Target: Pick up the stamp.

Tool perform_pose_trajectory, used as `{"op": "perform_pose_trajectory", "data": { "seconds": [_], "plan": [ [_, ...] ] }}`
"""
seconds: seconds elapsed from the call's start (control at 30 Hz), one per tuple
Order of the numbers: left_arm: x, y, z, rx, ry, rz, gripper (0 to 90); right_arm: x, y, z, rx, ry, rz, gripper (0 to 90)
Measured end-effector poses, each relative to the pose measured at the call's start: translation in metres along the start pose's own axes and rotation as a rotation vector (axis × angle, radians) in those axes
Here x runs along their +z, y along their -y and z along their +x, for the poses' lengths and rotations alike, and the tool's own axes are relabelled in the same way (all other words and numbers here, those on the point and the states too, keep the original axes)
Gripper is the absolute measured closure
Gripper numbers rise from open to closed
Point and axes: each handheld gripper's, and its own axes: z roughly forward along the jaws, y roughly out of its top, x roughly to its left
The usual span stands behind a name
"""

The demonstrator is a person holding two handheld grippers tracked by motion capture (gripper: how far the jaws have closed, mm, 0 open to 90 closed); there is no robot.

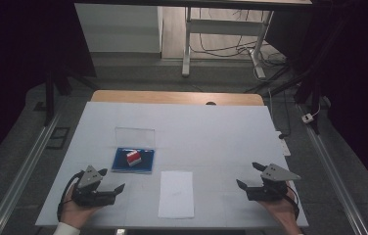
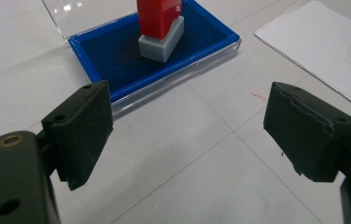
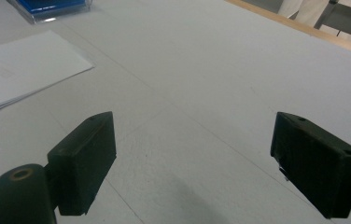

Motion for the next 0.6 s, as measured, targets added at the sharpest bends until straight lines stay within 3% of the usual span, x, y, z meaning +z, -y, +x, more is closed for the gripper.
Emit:
{"op": "perform_pose_trajectory", "data": {
  "seconds": [0.6],
  "plan": [
    [-0.0054,0.0015,0.0005,-0.003,-0.013,-0.019,17.0,-0.0013,-0.0009,-0.0008,0.002,-0.019,-0.021,17.4]
  ]
}}
